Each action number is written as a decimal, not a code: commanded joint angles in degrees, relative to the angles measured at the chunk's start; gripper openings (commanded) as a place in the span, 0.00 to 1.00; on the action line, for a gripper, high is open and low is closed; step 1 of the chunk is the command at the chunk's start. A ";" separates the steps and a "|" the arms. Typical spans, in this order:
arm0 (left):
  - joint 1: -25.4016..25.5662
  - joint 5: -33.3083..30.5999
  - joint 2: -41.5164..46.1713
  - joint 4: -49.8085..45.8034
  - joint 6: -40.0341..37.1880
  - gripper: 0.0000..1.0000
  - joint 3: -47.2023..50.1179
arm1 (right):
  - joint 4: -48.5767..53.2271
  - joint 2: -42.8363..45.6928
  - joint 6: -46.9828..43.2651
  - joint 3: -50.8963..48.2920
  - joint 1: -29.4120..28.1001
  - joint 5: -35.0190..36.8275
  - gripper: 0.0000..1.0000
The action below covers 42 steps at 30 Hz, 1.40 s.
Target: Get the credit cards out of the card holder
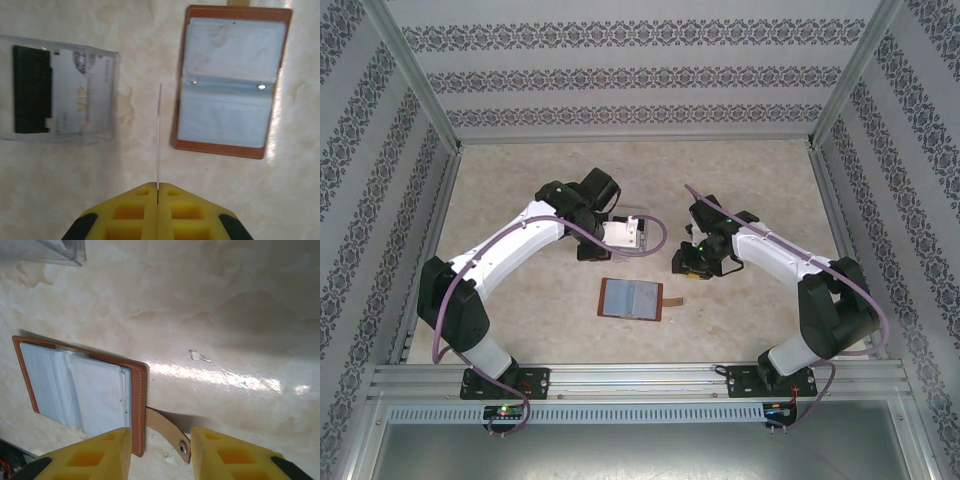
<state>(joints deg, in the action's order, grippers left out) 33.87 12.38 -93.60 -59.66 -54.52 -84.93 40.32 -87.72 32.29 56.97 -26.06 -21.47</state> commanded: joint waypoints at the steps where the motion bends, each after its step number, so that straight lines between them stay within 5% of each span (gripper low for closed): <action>1: -1.28 -1.65 -2.53 1.97 -9.06 0.00 -4.19 | 1.88 1.73 -1.32 -1.26 0.55 1.26 0.37; 14: -2.49 0.35 -16.98 -5.03 -14.70 0.00 -20.86 | 0.69 3.00 -0.40 -3.26 1.10 1.09 0.38; 42: -3.43 -1.06 -37.77 -21.40 -14.10 0.00 -44.59 | -0.14 2.68 0.33 -5.41 1.87 0.56 0.38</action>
<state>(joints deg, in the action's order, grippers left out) 31.35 11.46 -129.64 -75.61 -67.70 -126.72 40.10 -85.58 32.60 52.31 -24.84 -21.26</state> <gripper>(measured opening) 0.043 0.381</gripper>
